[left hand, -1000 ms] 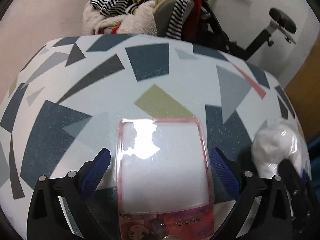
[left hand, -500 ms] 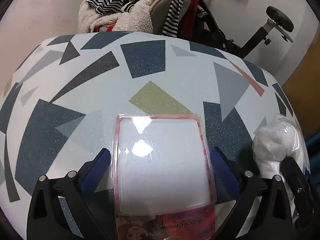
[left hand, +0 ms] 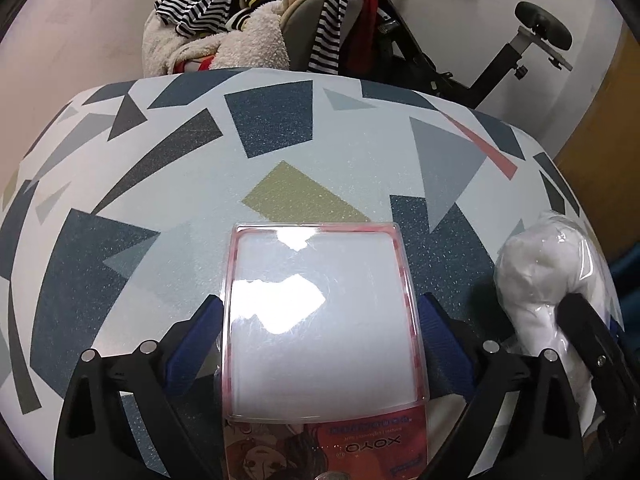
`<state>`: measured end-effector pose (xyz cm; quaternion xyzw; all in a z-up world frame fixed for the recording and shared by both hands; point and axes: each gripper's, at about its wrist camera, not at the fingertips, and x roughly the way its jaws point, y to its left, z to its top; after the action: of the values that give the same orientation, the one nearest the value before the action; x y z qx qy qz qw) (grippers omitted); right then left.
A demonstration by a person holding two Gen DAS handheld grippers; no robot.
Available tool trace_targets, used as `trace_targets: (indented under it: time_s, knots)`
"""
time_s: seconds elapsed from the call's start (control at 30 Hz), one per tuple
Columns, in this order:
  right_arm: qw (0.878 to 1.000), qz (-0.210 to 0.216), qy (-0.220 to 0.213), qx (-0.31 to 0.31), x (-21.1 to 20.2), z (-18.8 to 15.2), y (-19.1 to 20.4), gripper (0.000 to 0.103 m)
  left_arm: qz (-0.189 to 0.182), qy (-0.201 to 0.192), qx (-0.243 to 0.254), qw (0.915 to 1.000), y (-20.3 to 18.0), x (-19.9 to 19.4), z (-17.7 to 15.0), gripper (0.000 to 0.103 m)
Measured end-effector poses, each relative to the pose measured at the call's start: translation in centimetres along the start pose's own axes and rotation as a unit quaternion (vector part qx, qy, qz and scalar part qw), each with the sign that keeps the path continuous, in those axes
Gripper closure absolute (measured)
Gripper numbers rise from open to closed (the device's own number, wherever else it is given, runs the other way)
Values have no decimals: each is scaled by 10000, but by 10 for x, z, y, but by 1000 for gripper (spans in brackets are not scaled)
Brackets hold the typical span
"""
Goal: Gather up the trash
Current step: 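Lift the card package with the left tool while the right lifts the white bag, then lower the card package into the bin and open the left tool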
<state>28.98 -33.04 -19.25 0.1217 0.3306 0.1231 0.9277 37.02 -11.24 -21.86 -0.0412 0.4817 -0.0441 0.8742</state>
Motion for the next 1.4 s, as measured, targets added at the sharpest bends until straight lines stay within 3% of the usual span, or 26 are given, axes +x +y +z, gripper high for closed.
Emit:
trace_targets:
  time_s: [0.17,0.43,0.6,0.87,1.2,1.4]
  knots:
    - [10000,-49,11,-71,0,0,1,43,-83,-166,255,9995,3,-21,-5,9]
    - [9990,-103,16,-431,-15,0,17,43,-303,-717,546,9955,35,-104,-33,9]
    - [9989,65,-14,-455,-43,-10,31,43,-391,-915,583,9933,68,-152,-67,9]
    - [9984,434,-84,-354,-106,-53,60,43,-686,-1127,697,9888,101,-213,-138,9]
    - [9968,746,-262,-103,-167,-113,90,43,-886,-1111,1464,9790,95,-237,-225,9]
    - [9965,762,-327,-55,-189,-136,98,43,-952,-933,1440,9806,95,-223,-257,9]
